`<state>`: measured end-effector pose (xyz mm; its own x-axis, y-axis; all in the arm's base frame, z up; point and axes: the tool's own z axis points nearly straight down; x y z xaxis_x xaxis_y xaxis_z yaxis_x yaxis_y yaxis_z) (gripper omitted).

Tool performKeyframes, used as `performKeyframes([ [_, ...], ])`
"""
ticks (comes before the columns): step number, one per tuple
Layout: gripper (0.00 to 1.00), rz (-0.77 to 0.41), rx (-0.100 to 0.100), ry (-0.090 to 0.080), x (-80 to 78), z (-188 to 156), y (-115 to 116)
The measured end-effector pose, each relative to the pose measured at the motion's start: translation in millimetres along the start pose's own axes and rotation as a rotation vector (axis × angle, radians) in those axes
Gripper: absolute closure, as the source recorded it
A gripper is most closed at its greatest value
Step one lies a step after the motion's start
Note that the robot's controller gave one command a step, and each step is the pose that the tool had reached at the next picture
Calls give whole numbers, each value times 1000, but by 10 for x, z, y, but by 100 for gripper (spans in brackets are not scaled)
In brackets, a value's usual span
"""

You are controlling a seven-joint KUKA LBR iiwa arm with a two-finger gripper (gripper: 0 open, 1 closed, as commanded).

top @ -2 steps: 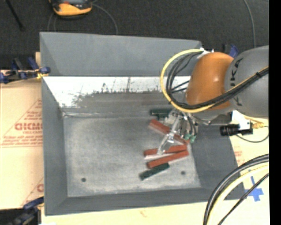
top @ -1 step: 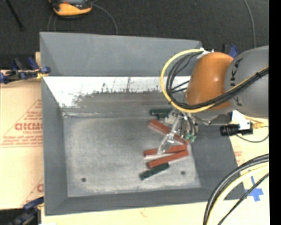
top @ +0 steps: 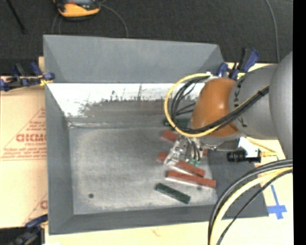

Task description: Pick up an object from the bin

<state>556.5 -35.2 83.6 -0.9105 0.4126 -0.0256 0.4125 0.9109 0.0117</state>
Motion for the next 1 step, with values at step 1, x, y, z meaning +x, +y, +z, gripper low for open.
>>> performKeyframes([
  [1,100,0,0,0,0,0,0],
])
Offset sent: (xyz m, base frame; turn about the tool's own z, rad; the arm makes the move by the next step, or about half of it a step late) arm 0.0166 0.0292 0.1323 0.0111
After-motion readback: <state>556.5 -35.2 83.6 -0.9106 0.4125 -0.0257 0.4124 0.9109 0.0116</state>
